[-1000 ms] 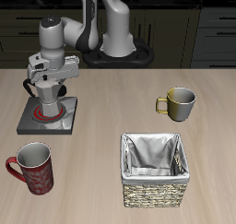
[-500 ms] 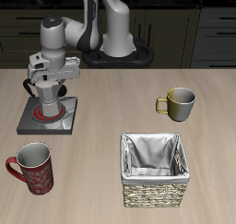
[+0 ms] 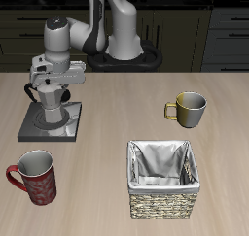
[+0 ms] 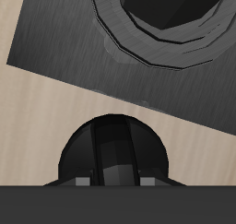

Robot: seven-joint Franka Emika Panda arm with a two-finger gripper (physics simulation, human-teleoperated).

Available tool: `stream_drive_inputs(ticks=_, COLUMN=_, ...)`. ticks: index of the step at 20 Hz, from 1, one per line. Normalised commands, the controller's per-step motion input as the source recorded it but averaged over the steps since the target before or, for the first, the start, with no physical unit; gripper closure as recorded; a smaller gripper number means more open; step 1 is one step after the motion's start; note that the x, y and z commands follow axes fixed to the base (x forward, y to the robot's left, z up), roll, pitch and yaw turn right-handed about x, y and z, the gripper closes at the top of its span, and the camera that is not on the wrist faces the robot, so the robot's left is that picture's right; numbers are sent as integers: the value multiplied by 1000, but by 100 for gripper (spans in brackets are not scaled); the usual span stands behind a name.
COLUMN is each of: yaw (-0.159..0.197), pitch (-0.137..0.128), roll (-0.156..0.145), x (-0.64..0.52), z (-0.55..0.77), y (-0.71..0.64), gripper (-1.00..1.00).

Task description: Place the moka pot on the stove and turn off the stove

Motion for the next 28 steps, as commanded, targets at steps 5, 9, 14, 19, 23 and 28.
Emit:
stream_drive_inputs(ticks=5, yaw=-98, pitch=-10, roll=-22, x=79, z=60, y=34, gripper=100)
stream_drive_inputs(ticks=9, yaw=-71, pitch=-17, roll=-11, x=111, z=56, y=38, gripper=100)
stream_drive_inputs(ticks=14, yaw=-113, pitch=-24, roll=-14, x=80, z=85, y=55, gripper=100)
stream_drive_inputs(ticks=19, yaw=-79, pitch=-23, roll=-14, x=45, z=13, y=46, gripper=100)
stream_drive_inputs(ticks=23, yaw=-58, pitch=-13, roll=-21, x=3, z=27, y=-50, gripper=100)
stream_drive_inputs(ticks=28, yaw=-76, pitch=2, roll=-18, x=15, z=24, y=-32, gripper=100)
